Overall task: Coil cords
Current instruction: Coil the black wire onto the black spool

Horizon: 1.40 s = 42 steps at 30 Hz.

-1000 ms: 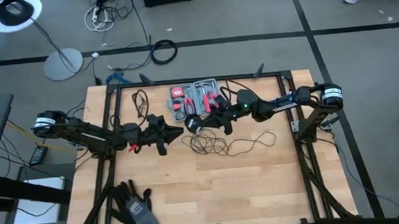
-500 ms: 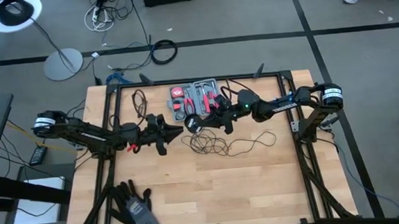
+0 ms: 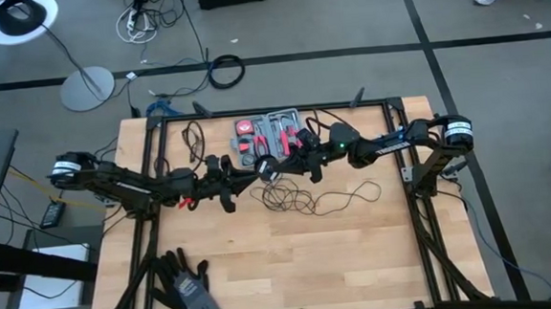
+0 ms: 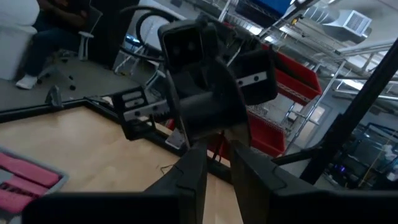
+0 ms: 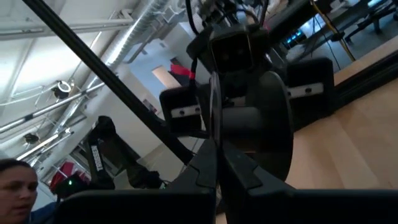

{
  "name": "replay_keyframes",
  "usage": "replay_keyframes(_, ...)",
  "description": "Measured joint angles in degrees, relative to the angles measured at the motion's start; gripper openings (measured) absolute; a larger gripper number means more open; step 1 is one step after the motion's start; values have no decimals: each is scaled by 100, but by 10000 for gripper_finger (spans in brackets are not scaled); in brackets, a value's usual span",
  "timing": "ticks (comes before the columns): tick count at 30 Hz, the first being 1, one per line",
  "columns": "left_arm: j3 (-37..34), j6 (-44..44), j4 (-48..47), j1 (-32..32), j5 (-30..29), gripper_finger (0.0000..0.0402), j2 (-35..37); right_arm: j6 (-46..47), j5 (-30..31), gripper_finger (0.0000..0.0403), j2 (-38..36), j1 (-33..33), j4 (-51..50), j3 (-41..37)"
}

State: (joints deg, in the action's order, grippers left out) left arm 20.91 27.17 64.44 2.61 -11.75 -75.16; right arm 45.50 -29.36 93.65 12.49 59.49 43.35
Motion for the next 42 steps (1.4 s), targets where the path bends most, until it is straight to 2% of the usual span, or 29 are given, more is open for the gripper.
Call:
replay_keyframes(9, 243, 189, -39, -7, -59, 74, -63, 209, 10, 2, -4, 0, 139, 4)
replay_keyframes(14, 374, 465, -529, -99, -60, 68, -61, 205, 11, 2, -4, 0, 104, 4)
replay_keyframes(23, 463, 324, -628, -116, -110, 6, -61, 198, 2, 2, -4, -2, 143, 4)
replay_keyframes(34, 463, 379, -614, -117, -171, 1, -63, 93, -2, 6, -4, -2, 139, 4)
replay_keyframes(42, 463, 1199, -607, -352, -239, 0, -63, 286, 229, 13, -4, -2, 128, 4)
